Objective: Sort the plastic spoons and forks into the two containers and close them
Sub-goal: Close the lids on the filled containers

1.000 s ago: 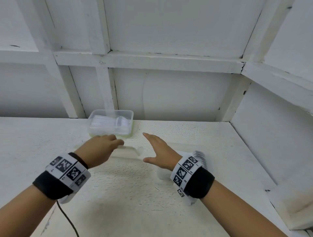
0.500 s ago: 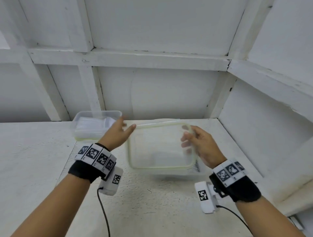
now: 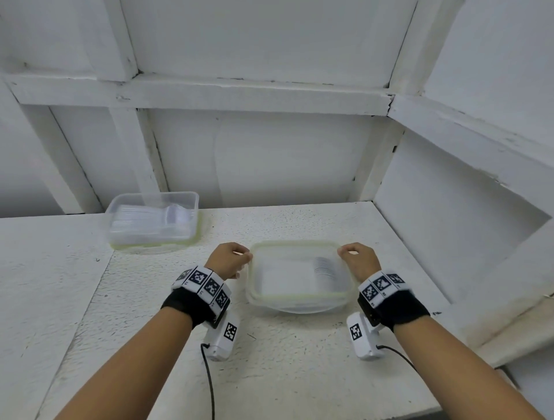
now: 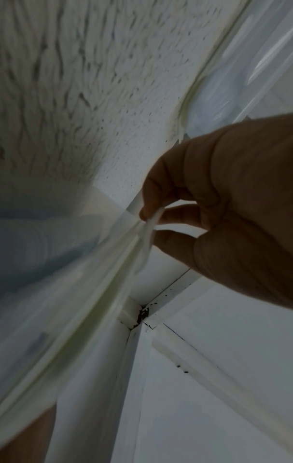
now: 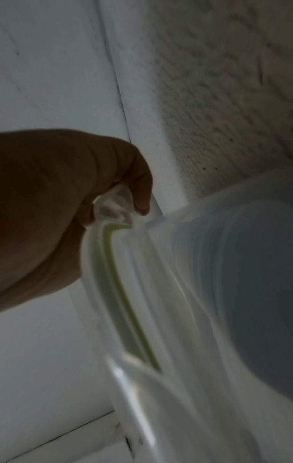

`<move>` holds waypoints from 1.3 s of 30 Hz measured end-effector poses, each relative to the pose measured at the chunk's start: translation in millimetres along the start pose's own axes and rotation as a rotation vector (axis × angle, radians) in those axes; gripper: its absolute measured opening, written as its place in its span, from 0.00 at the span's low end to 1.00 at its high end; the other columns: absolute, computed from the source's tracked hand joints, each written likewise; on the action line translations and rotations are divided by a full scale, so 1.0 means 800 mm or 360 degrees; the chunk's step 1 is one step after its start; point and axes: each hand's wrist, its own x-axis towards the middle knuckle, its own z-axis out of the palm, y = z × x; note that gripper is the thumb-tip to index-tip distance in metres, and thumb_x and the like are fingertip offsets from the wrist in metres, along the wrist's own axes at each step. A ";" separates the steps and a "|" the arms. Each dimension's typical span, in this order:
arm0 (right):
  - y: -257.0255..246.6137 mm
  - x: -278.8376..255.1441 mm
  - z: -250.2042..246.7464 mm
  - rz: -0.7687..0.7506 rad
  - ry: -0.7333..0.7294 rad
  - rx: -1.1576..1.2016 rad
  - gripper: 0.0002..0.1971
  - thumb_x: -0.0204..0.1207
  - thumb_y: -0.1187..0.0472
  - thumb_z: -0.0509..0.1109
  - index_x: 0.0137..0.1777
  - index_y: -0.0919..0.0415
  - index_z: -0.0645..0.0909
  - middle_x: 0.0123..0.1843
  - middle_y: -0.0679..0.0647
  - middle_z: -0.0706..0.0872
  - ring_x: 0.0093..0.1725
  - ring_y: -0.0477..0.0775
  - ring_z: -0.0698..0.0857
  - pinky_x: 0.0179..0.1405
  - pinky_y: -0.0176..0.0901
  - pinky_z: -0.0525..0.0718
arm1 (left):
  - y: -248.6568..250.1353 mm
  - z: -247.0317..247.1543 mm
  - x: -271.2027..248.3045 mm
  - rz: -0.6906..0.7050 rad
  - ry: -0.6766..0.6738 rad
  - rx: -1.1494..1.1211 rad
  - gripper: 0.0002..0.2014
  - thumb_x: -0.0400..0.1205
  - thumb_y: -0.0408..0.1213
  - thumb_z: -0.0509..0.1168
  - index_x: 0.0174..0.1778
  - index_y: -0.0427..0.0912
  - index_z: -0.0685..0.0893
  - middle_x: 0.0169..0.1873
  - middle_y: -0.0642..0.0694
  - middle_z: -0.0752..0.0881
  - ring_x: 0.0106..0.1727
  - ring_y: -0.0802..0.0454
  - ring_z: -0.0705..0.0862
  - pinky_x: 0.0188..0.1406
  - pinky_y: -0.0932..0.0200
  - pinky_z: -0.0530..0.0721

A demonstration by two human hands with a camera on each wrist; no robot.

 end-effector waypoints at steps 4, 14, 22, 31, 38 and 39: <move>0.002 -0.002 0.003 0.0018 -0.0029 -0.0072 0.10 0.78 0.59 0.67 0.54 0.63 0.83 0.55 0.59 0.86 0.50 0.54 0.80 0.54 0.44 0.78 | -0.002 -0.001 -0.001 0.0042 0.0004 0.0031 0.08 0.82 0.34 0.63 0.55 0.36 0.83 0.36 0.46 0.79 0.34 0.54 0.76 0.29 0.63 0.78; 0.006 -0.010 0.003 -0.0063 -0.0027 -0.0385 0.15 0.80 0.55 0.65 0.61 0.62 0.80 0.61 0.61 0.82 0.59 0.61 0.81 0.57 0.46 0.76 | -0.005 0.000 -0.008 0.0056 0.0093 0.0338 0.14 0.82 0.42 0.64 0.59 0.37 0.78 0.48 0.44 0.81 0.50 0.45 0.82 0.43 0.55 0.82; -0.006 -0.020 -0.001 -0.0106 -0.0096 -0.0837 0.21 0.83 0.56 0.62 0.69 0.69 0.75 0.70 0.62 0.79 0.69 0.62 0.77 0.63 0.46 0.75 | 0.001 0.009 -0.023 0.0061 0.0119 0.0678 0.14 0.80 0.45 0.66 0.33 0.40 0.78 0.32 0.41 0.81 0.35 0.46 0.81 0.37 0.57 0.80; 0.005 -0.020 0.000 -0.0029 -0.0053 -0.0606 0.19 0.80 0.58 0.65 0.68 0.66 0.79 0.68 0.59 0.82 0.67 0.60 0.79 0.65 0.46 0.75 | 0.001 0.014 -0.028 -0.0021 0.0139 0.0305 0.11 0.80 0.38 0.67 0.34 0.39 0.78 0.37 0.39 0.82 0.45 0.39 0.87 0.55 0.43 0.85; -0.028 0.006 -0.013 -0.0345 -0.0604 -0.1086 0.32 0.76 0.49 0.70 0.76 0.59 0.66 0.76 0.62 0.68 0.73 0.63 0.71 0.71 0.55 0.72 | 0.017 0.021 -0.037 0.0423 0.0054 0.1014 0.27 0.81 0.47 0.64 0.75 0.42 0.69 0.72 0.40 0.70 0.71 0.42 0.71 0.70 0.49 0.72; -0.038 0.009 -0.010 -0.0461 -0.0711 -0.1180 0.35 0.75 0.47 0.70 0.78 0.58 0.63 0.79 0.60 0.64 0.76 0.61 0.66 0.75 0.55 0.68 | 0.019 0.027 -0.043 0.0620 -0.0001 0.1072 0.30 0.80 0.50 0.64 0.76 0.43 0.68 0.74 0.41 0.68 0.74 0.44 0.68 0.73 0.50 0.69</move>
